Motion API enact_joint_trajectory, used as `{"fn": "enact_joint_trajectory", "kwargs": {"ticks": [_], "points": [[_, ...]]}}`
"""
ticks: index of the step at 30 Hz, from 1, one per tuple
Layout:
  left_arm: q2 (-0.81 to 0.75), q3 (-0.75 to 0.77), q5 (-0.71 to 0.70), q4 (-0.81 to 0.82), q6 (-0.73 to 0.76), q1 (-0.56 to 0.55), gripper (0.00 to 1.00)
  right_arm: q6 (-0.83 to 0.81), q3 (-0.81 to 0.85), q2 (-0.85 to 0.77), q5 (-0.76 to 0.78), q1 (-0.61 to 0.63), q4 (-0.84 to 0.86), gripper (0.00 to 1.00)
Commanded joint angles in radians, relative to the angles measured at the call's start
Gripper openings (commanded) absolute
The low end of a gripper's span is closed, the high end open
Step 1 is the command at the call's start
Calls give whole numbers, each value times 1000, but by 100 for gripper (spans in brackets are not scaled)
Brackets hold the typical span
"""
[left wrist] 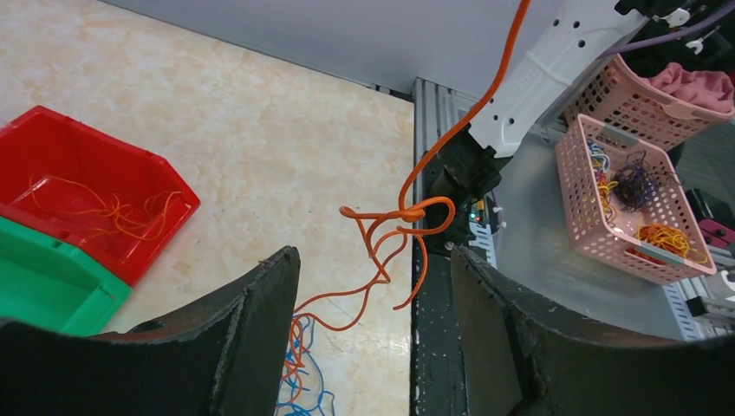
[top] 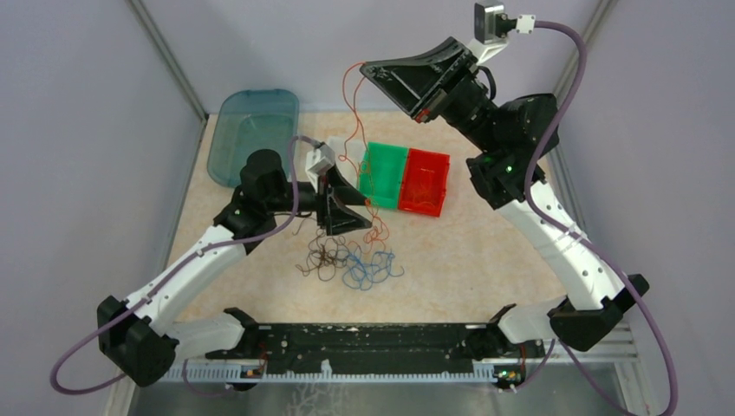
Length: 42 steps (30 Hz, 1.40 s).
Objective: Untangle the cables
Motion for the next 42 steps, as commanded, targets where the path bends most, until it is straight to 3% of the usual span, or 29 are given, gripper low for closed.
{"fn": "enact_joint_trajectory", "kwargs": {"ticks": [1,9,14,20,30,36,42], "points": [[9,36,60,58,-42,7,68,-4,32,4,-12,14,40,0],[28,38,32,94,-66,15,54,1,35,8,-23,17,44,0],[44,44,36,104,-66,16,34,-1,42,6,-26,18,38,0],[28,40,11,56,-7,19,1,-28,39,-5,-23,17,23,0],[-48,-25,-117,-231,318,39,0,-294,144,-69,52,8,-234,0],[-81,-44,-252,-362,439,85,0,-519,161,-143,229,-7,-438,0],[-146,-103,-347,-407,571,122,0,-702,165,-213,410,-11,-522,0]]}}
